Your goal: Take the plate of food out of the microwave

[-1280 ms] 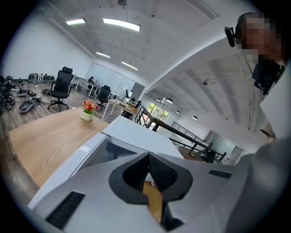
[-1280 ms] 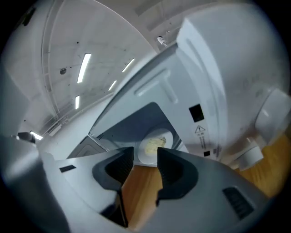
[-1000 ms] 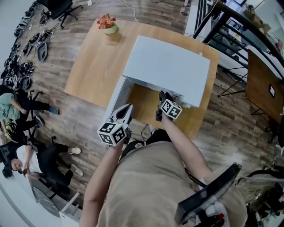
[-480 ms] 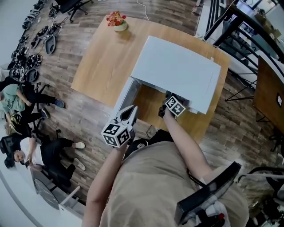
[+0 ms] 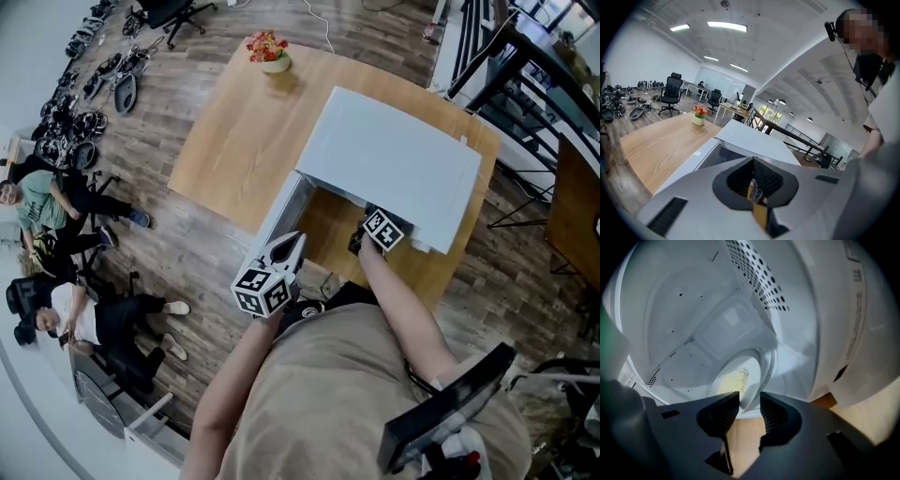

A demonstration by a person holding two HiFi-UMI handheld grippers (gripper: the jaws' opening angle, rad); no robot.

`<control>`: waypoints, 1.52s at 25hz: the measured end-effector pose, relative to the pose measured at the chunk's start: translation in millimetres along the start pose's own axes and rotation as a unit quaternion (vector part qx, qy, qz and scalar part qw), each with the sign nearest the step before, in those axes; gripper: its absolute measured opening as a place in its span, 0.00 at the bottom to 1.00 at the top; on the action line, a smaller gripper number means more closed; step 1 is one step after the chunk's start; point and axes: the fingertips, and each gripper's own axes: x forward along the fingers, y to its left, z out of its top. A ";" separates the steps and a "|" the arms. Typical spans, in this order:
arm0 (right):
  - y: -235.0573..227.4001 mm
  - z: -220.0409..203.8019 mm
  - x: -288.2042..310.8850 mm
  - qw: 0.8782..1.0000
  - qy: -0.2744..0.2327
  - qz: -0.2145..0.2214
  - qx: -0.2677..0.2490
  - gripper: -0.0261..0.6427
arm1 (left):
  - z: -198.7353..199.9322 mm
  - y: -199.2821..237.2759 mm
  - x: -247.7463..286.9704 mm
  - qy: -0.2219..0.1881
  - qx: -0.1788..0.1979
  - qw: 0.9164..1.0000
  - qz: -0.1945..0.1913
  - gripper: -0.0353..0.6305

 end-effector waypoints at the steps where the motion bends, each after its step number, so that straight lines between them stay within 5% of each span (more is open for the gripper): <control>1: 0.5 -0.6 -0.1 1.000 0.002 0.002 0.002 0.25 | 0.2 -0.8 -0.2 0.000 0.001 1.000 -0.001 0.06; 22: -1.4 -5.9 -15.0 0.985 -0.005 0.054 0.161 0.11 | -8.2 -10.8 -11.7 0.009 0.013 1.000 -0.014 0.06; 29: 14.6 -0.1 -28.0 0.963 -0.015 0.140 0.229 0.06 | -8.0 -19.0 -14.6 0.005 0.007 1.000 -0.023 0.06; 38: 13.7 -14.9 -46.3 0.942 -0.010 0.180 0.285 0.06 | -16.8 -23.1 -12.0 0.010 -0.001 1.000 -0.024 0.06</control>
